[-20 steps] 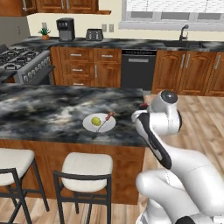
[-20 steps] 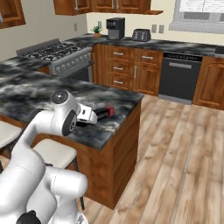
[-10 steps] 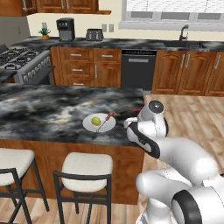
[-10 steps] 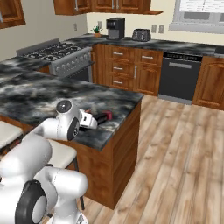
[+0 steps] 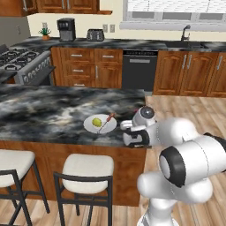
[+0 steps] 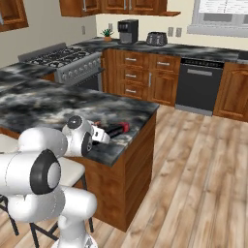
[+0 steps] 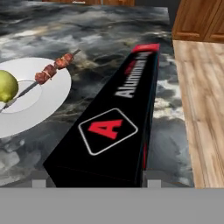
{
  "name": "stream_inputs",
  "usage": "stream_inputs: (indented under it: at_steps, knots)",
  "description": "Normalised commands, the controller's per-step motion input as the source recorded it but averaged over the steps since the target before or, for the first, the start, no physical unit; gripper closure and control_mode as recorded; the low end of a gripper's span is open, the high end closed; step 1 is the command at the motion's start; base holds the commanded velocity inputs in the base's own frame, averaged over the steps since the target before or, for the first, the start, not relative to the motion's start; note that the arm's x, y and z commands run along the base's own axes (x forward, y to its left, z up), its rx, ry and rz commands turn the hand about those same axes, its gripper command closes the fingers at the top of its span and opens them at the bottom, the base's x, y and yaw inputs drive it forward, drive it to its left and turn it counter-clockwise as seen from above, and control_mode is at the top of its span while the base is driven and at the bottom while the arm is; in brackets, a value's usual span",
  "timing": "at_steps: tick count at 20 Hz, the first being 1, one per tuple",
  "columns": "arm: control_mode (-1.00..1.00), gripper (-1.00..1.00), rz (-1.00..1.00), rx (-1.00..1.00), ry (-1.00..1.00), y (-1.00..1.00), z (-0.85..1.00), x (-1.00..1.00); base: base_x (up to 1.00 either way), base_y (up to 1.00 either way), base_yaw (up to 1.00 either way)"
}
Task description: Retrieve the tupperware and aluminum foil from the cabinet and place them on the dining counter near the plate with lemon and kebab skewer to prepare for storing leftovers.
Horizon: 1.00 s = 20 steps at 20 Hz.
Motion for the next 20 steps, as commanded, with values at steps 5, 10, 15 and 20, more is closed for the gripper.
stream_inputs:
  at_steps: [5, 10, 15, 20]
  knots:
    - [-1.00, -1.00, 0.00, 0.00, 0.09, 0.07, -0.40, 0.52, 0.00, 0.00, 0.00]
    - [-1.00, -1.00, 0.00, 0.00, 0.18, 0.12, -0.57, 0.29, 0.00, 0.00, 0.00]
    - [-1.00, -1.00, 0.00, 0.00, 0.05, 0.05, -0.07, 0.05, 0.00, 0.00, 0.00]
    - [-1.00, -1.00, 0.00, 0.00, -0.01, 0.00, 0.95, -0.32, 0.00, 0.00, 0.00]
